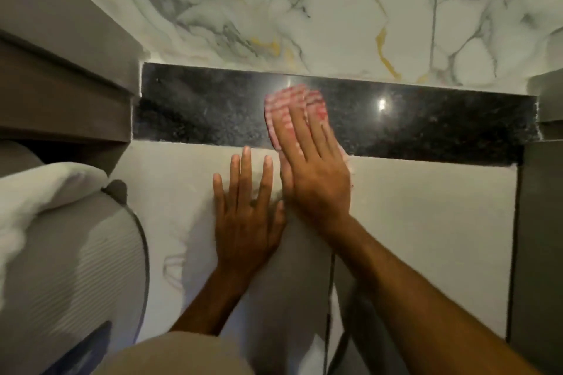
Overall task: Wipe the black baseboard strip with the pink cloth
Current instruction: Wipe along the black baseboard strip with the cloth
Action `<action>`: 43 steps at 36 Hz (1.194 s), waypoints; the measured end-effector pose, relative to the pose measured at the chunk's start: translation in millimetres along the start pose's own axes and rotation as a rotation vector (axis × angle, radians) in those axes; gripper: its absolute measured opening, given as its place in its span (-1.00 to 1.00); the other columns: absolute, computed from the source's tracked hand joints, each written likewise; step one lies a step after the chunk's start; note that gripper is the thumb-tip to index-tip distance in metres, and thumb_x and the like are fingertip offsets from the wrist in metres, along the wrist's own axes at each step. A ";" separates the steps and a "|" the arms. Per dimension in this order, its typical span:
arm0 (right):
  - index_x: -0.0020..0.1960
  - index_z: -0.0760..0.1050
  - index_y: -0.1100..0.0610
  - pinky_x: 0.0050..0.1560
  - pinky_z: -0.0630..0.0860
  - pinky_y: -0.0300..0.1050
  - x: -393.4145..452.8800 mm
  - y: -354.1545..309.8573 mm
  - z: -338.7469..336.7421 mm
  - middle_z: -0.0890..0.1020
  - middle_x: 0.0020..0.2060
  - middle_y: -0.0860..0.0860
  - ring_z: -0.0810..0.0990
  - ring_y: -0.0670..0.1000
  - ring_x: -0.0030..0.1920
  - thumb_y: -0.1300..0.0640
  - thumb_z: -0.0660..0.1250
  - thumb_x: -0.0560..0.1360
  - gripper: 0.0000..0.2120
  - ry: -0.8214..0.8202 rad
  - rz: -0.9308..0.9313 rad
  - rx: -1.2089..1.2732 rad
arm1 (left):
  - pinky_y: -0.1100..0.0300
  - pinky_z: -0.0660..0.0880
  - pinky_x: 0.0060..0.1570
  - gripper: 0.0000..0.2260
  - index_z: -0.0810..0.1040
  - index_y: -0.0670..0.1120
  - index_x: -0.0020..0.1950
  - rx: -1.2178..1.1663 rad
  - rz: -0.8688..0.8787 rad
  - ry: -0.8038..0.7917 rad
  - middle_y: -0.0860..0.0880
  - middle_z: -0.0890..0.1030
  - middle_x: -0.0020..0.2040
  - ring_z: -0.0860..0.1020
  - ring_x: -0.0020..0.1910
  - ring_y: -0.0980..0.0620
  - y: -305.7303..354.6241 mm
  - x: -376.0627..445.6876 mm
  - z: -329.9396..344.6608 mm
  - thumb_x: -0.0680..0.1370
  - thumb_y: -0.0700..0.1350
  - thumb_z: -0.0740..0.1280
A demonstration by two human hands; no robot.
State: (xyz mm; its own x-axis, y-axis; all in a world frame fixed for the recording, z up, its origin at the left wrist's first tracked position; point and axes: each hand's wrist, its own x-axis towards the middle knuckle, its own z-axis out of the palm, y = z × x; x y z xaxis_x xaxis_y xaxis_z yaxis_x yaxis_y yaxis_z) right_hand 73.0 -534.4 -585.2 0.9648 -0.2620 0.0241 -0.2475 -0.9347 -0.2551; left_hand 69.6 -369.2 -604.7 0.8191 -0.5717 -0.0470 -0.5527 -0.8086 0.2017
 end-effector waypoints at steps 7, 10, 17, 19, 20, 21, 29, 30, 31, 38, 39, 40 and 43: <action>0.79 0.15 0.07 0.84 0.07 0.12 -48.0 14.7 -13.7 0.20 0.79 0.09 0.11 0.16 0.81 0.02 0.10 0.79 -0.42 0.071 0.407 -0.091 | -0.42 0.12 0.69 -0.40 0.20 -0.10 0.77 0.025 -0.177 -0.011 -0.26 0.12 0.78 0.14 0.76 -0.29 -57.3 -27.5 -16.0 0.76 0.11 0.03; 0.78 0.15 0.14 0.81 0.14 0.22 22.1 -15.4 -3.1 0.24 0.76 0.18 0.20 0.26 0.78 0.00 0.04 0.81 -0.42 0.251 0.783 -0.123 | -0.39 -0.02 0.73 -0.39 0.15 -0.08 0.78 0.016 -0.207 0.019 -0.22 0.09 0.79 0.07 0.78 -0.24 -57.1 -27.0 -10.8 0.76 0.15 0.01; 0.82 0.01 0.08 0.84 -0.01 0.21 105.7 -104.4 23.3 0.05 0.81 0.13 -0.01 0.18 0.83 0.00 0.03 0.80 -0.38 -0.030 0.015 0.030 | -0.41 -0.02 0.73 -0.34 0.11 -0.12 0.79 0.080 -0.338 0.046 -0.23 0.07 0.79 0.03 0.79 -0.24 -60.4 -24.3 -12.1 0.76 0.20 0.05; 0.81 0.07 0.05 0.84 0.03 0.19 87.0 -95.6 18.1 0.11 0.81 0.10 0.04 0.15 0.82 -0.02 0.07 0.79 -0.39 -0.118 -0.296 0.002 | -0.41 0.00 0.72 -0.33 0.11 -0.15 0.78 0.083 -0.351 0.057 -0.23 0.07 0.79 0.04 0.79 -0.23 -62.5 -25.2 -15.9 0.76 0.21 0.05; 0.80 0.10 0.04 0.84 0.04 0.17 68.4 -81.9 17.2 0.13 0.80 0.08 0.06 0.13 0.82 -0.01 0.09 0.79 -0.40 -0.137 -0.349 -0.023 | -0.41 -0.01 0.72 -0.33 0.11 -0.15 0.78 0.091 -0.342 0.044 -0.22 0.07 0.79 0.05 0.79 -0.22 -63.5 -29.3 -13.9 0.77 0.21 0.03; 0.80 0.11 0.03 0.84 0.03 0.17 46.1 -66.3 15.5 0.13 0.80 0.07 0.06 0.12 0.82 -0.01 0.10 0.79 -0.40 -0.146 -0.341 -0.033 | -0.40 -0.02 0.73 -0.33 0.11 -0.14 0.78 0.097 -0.322 0.028 -0.21 0.07 0.80 0.05 0.79 -0.21 -66.4 -35.4 -12.2 0.77 0.22 0.02; 0.81 -0.07 0.16 0.84 0.02 0.21 71.7 -81.8 12.9 0.03 0.82 0.14 0.00 0.18 0.82 -0.08 -0.04 0.83 -0.37 0.099 0.489 -0.058 | -0.39 0.02 0.72 -0.34 0.10 -0.13 0.79 0.109 -0.362 0.016 -0.22 0.05 0.80 0.04 0.79 -0.22 -75.5 -30.0 -16.1 0.76 0.20 -0.02; 0.81 -0.07 0.18 0.84 0.03 0.21 84.1 -96.3 19.3 0.02 0.81 0.15 0.00 0.18 0.82 -0.07 -0.02 0.83 -0.36 0.097 0.484 -0.015 | -0.36 0.00 0.74 -0.33 0.10 -0.15 0.78 0.100 -0.382 0.025 -0.22 0.05 0.80 0.03 0.79 -0.21 -74.9 -31.0 -16.5 0.76 0.20 -0.01; 0.81 -0.07 0.19 0.85 0.00 0.19 94.1 -110.1 25.6 0.02 0.81 0.15 -0.01 0.17 0.82 -0.04 0.02 0.82 -0.35 0.083 0.421 0.024 | -0.32 -0.02 0.75 -0.33 0.10 -0.16 0.78 0.093 -0.399 0.037 -0.22 0.05 0.80 0.03 0.79 -0.21 -74.9 -31.3 -17.1 0.76 0.20 0.00; 0.80 0.10 0.12 0.81 0.17 0.21 52.6 -115.2 28.1 0.11 0.80 0.10 0.09 0.12 0.81 -0.11 -0.07 0.81 -0.39 -0.159 -0.432 -0.001 | -0.24 -0.04 0.77 -0.34 0.19 -0.22 0.75 0.150 -0.404 0.032 -0.27 0.12 0.77 0.06 0.78 -0.24 -72.5 -31.0 -21.9 0.75 0.15 0.15; 0.80 0.09 0.10 0.80 0.19 0.22 40.4 -101.8 23.3 0.11 0.80 0.09 0.08 0.12 0.81 -0.12 -0.07 0.80 -0.38 -0.188 -0.454 -0.042 | -0.27 0.02 0.77 -0.35 0.21 -0.22 0.74 0.151 -0.404 0.035 -0.27 0.14 0.76 0.09 0.77 -0.26 -72.4 -31.8 -22.1 0.75 0.14 0.15; 0.80 0.08 0.08 0.81 0.17 0.22 32.9 -89.2 19.0 0.11 0.80 0.08 0.06 0.10 0.82 -0.11 -0.05 0.80 -0.38 -0.208 -0.431 -0.056 | -0.29 0.09 0.75 -0.37 0.23 -0.22 0.73 0.138 -0.406 0.047 -0.27 0.16 0.76 0.12 0.76 -0.27 -72.6 -32.3 -22.3 0.75 0.12 0.14; 0.81 0.00 0.08 0.85 0.01 0.18 49.5 -80.3 11.2 0.04 0.81 0.08 -0.01 0.07 0.83 -0.09 -0.02 0.79 -0.37 -0.108 -0.058 -0.037 | -0.30 0.14 0.72 -0.39 0.23 -0.20 0.74 0.105 -0.416 0.058 -0.24 0.16 0.76 0.12 0.76 -0.26 -72.6 -30.3 -23.4 0.74 0.07 0.09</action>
State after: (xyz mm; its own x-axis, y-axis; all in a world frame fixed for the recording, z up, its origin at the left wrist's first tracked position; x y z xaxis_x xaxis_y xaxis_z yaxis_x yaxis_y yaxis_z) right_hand 141.6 -469.6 -574.3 0.9810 -0.1820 -0.0667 -0.1924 -0.9564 -0.2199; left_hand 88.5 -289.9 -595.0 0.9811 -0.1875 -0.0481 -0.1836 -0.9800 0.0764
